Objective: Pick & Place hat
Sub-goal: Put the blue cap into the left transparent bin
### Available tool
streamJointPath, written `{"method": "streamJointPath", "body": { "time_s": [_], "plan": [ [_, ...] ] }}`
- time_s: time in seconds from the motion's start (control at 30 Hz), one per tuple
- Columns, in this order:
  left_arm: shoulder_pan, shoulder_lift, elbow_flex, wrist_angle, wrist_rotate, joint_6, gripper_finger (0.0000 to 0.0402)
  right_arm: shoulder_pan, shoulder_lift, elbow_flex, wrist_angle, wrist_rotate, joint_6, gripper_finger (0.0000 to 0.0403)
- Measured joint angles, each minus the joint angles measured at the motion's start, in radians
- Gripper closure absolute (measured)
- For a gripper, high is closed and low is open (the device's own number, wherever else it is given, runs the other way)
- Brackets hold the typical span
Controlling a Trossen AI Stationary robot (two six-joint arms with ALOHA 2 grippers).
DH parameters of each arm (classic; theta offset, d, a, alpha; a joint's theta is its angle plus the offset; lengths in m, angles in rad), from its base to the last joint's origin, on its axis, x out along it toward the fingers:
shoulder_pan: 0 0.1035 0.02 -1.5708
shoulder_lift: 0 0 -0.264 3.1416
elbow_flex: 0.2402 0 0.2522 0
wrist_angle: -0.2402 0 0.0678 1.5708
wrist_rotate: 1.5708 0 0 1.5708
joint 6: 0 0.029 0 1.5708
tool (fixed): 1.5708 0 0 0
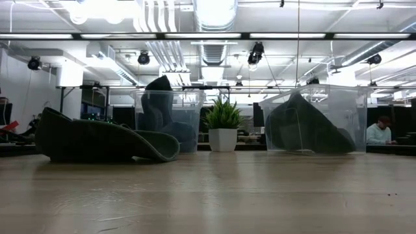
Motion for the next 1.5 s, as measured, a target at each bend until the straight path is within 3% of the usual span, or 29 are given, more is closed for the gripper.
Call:
{"method": "streamJointPath", "body": {
  "time_s": [0.23, 0.4, 0.47, 0.63, 1.23, 1.5],
  "plan": [
    [0.0, 0.009, 0.0, 0.003, 0.0, -0.001, 0.0401, -0.072, 0.009, -0.315, 0.689, 0.02, -0.048, 0.0174],
    [0.0, 0.008, 0.0, 0.002, 0.0, -0.007, 0.0401, -0.133, 0.037, -0.507, 1.201, -0.114, -0.038, 0.0177],
    [0.0, 0.008, 0.0, 0.004, 0.0, -0.008, 0.0401, -0.16, 0.062, -0.536, 1.31, -0.164, 0.007, 0.0176],
    [0.0, 0.013, 0.0, 0.001, 0.0, -0.008, 0.0401, -0.203, 0.097, -0.532, 1.316, -0.248, 0.066, 0.0175],
    [0.0, 0.017, -0.002, 0.002, -0.003, -0.014, 0.0402, -0.234, 0.352, -0.198, 1.318, -0.408, 0.058, 0.0178],
    [0.0, 0.018, -0.002, 0.0, -0.007, -0.014, 0.0402, -0.236, 0.369, -0.148, 1.319, -0.43, 0.049, 0.0221]
  ]
}}
